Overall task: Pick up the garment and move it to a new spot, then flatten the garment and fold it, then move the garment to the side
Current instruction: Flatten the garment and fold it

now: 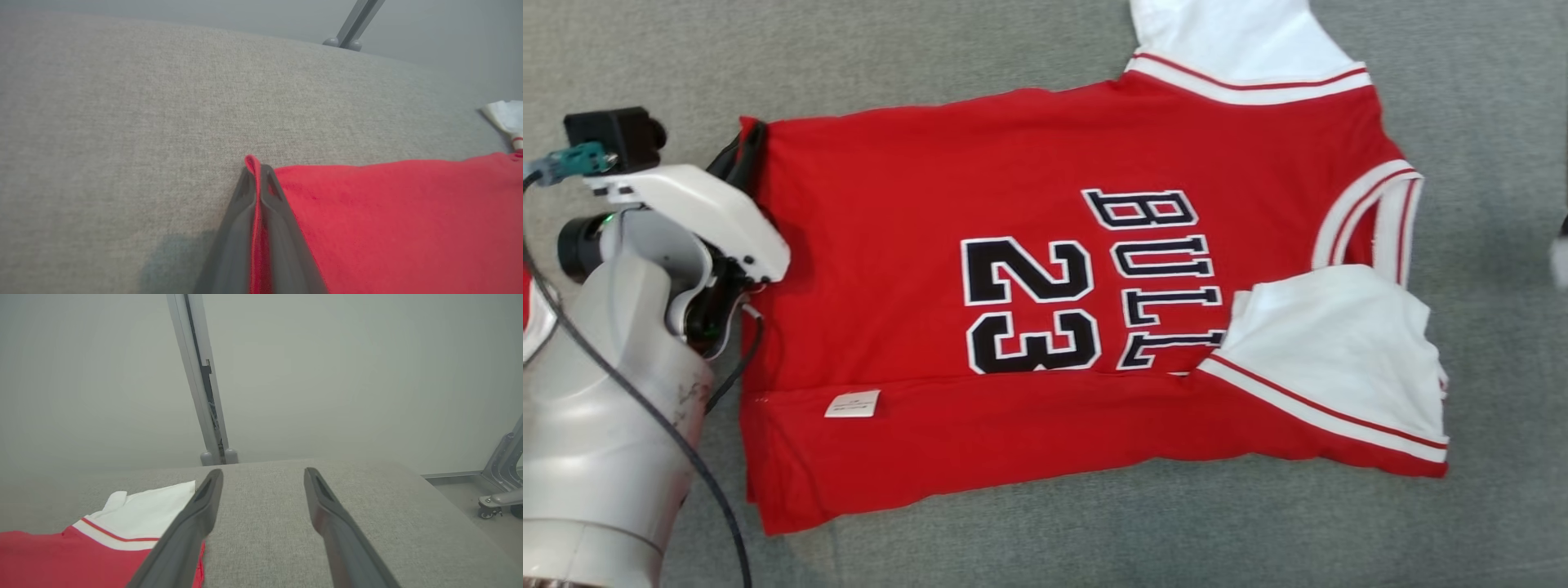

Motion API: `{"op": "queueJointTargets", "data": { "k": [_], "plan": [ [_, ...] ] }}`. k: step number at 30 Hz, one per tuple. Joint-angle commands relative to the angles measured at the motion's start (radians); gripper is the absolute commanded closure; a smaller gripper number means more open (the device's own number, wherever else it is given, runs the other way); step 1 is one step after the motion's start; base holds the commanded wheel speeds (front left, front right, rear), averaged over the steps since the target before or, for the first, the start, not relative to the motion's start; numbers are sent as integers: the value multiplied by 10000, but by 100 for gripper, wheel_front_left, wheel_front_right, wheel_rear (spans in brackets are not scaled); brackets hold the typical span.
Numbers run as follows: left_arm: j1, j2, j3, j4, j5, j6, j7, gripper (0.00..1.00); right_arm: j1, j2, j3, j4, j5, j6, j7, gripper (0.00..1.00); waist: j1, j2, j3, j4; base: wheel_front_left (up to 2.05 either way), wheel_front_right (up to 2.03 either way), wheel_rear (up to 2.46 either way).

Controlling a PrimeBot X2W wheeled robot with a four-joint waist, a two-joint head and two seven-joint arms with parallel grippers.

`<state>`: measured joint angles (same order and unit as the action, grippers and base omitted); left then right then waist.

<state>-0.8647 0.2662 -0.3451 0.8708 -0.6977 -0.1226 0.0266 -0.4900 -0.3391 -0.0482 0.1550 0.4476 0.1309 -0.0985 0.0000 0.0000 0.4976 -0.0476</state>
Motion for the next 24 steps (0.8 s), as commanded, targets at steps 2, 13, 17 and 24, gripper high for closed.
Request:
{"op": "queueJointTargets", "data": {
  "k": [2, 13, 17, 24],
  "plan": [
    [-230, -205, -256, 84, 47, -66, -10, 100, -1026, -519, 314, 808, 372, -3, 360, 0, 0, 0, 177, 381, 0, 0, 0],
    [-1307, -1110, -1661, -253, -207, -71, -215, 100, -5078, -1912, 3958, 4472, 2272, -3, 2486, 0, 0, 0, 996, 2034, 0, 0, 0],
    [-1478, -1193, -2102, -319, -413, -68, -291, 100, -5872, -1979, 4776, 5195, 2864, -3, 2845, 0, 0, 0, 1192, 2283, 0, 0, 0],
    [-1670, -1127, -2640, -276, -832, -62, -469, 100, -6788, -2179, 5822, 5870, 3731, -3, 3010, 100, 0, 0, 1362, 2401, 0, 0, 0]
  ]
}}
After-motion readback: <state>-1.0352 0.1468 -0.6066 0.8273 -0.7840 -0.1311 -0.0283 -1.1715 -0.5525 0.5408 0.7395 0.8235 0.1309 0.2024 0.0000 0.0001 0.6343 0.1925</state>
